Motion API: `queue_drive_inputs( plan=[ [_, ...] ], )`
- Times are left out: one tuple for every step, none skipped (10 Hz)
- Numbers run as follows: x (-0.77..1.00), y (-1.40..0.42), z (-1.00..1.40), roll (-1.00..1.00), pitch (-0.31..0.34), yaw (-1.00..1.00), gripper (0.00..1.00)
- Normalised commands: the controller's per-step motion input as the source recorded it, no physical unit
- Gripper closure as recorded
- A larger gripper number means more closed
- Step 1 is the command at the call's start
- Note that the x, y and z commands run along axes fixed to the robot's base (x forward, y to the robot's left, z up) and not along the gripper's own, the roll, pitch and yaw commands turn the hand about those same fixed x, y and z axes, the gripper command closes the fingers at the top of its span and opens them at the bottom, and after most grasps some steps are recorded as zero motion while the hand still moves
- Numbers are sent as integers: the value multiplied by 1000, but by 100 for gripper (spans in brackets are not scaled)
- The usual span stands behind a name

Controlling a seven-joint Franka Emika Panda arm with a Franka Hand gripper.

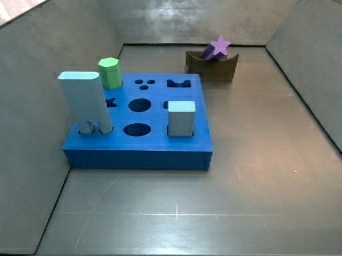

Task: Pick up the star object. Move up. Place the star object on the fixture. Regrasp the star object. Move to above the board. Insert the star object.
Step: Regrasp the star object.

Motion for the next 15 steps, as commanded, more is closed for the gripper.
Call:
queue_drive_inputs(
  plan=[
    [-9, -18, 11, 1000, -7, 34, 0],
    [-2, -16, 7, 1000, -9, 35, 0],
    [-1, -15, 5, 1000, -8, 36, 0],
    [-1, -16, 4, 1000, -3, 37, 0],
    [3, -14, 5, 1000, 1, 39, 0],
    [16, -17, -4, 1000, 9, 40, 0],
    [25, -19, -4, 1000, 16, 42, 0],
    [33, -23, -3, 1000, 26, 44, 0],
    [50, -24, -6, 1000, 41, 48, 0],
    [61, -27, -3, 1000, 58, 54, 0],
    [72, -33, 0, 1000, 77, 60, 0],
    [89, -38, -6, 1000, 107, 75, 0],
    [98, -39, -6, 1000, 137, 91, 0],
    [102, -42, -6, 1000, 158, 106, 0],
    [104, -45, -5, 937, 188, 146, 0]
  ],
)
